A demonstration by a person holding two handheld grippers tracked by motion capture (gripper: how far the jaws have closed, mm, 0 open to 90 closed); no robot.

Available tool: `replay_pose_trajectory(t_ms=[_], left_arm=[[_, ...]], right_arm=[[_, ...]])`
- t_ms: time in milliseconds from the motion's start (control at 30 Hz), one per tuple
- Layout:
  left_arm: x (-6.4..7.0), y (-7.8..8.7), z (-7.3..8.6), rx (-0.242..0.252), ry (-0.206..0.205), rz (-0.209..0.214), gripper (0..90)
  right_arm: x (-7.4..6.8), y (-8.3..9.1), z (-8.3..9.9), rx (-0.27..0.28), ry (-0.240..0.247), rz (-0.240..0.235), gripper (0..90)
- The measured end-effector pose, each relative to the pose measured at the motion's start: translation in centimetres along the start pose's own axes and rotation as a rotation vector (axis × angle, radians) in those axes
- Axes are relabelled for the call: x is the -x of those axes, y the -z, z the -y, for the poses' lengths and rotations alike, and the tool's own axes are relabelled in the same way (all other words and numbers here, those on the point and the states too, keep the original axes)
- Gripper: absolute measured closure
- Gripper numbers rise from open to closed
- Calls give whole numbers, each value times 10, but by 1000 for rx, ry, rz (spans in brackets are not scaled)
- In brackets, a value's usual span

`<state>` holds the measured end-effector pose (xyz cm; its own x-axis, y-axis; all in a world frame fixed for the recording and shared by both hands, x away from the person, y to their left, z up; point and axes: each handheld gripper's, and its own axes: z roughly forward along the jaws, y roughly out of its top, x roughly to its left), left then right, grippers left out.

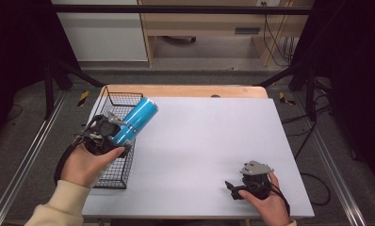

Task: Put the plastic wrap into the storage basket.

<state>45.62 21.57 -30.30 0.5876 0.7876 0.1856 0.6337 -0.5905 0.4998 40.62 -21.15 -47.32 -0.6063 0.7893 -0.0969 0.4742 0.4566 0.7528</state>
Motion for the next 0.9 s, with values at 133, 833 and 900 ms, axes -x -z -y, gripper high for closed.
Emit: replay_pose_trajectory(t_ms=[133,833,900], left_arm=[[-3,1,6,4,18,-2,318],[-16,3,29,-15,55,-25,318],[-17,3,31,-20,59,-27,318]], right_arm=[[0,1,0,8,-7,6,54],[1,1,0,3,-8,3,53],[1,1,0,1,-10,2,54]])
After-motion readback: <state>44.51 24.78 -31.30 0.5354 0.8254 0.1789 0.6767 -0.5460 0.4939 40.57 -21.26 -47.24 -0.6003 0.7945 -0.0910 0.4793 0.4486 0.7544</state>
